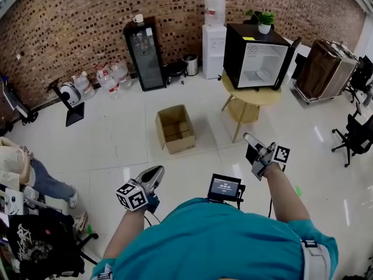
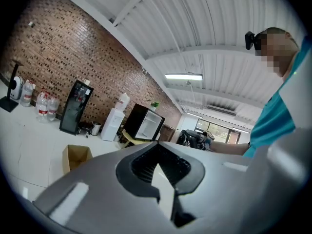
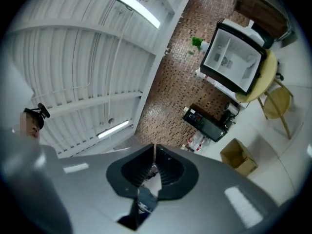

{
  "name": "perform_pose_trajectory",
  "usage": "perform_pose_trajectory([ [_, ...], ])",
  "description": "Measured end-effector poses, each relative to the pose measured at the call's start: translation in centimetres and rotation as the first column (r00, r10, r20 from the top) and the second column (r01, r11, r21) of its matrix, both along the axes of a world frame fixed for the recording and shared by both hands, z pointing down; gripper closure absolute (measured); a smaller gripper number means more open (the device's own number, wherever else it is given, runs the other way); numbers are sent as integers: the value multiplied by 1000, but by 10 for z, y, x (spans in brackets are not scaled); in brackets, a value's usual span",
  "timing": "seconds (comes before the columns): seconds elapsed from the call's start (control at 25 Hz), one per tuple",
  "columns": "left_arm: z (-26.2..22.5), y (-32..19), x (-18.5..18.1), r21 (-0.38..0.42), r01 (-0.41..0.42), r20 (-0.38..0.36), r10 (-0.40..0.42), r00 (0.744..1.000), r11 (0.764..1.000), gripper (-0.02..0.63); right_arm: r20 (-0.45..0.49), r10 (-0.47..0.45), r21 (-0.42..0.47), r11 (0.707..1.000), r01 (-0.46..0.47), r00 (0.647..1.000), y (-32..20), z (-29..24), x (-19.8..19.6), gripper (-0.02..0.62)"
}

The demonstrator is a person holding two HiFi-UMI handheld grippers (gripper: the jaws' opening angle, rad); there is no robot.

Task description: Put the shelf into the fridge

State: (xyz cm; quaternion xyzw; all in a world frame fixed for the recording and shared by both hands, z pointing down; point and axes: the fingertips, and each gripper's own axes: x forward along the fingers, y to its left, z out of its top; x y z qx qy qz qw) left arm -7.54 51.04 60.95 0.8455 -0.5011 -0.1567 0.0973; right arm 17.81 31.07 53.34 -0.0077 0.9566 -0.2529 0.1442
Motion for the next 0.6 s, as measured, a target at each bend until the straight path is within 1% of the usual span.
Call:
perform_pose_trajectory([
  [0.08, -3, 29, -23, 11, -2, 1, 2, 1000, 1000, 604, 2, -28, 25, 999, 28, 1000, 37, -6, -32, 589],
  [0.16, -1, 61, -48, 5, -5, 10, 5, 1000, 1000, 604, 15, -39, 34, 999, 38, 999, 74, -8, -63, 589],
  [0.2, 1, 77, -61, 1, -8, 18, 8, 1000, 1000, 604, 18, -42, 23, 999, 41, 999, 92, -6, -78, 589],
  [0.28, 5, 106, -87, -6, -14, 32, 14, 999, 1000, 604, -5, -40, -40, 998, 40, 999, 119, 12, -105, 588],
  [0.32, 6, 117, -100, -9, -14, 37, 14, 999, 1000, 604, -21, -48, -41, 998, 47, 999, 133, 16, -119, 586],
  [0.44, 0, 135, -128, -13, 0, 32, 0, 999, 1000, 604, -54, -103, 45, 993, 106, 993, 174, 3, -161, 586],
  [0.48, -5, 138, -133, -7, 7, 27, -7, 1000, 1000, 604, -71, -114, 44, 992, 117, 991, 180, 5, -169, 586],
  [0.56, -10, 146, -140, 12, 22, 26, -22, 999, 1000, 604, -107, -123, -9, 992, 123, 987, 186, 24, -180, 581],
  [0.6, -10, 151, -142, 22, 29, 28, -29, 999, 999, 604, -120, -135, -10, 991, 135, 984, 192, 30, -186, 581],
])
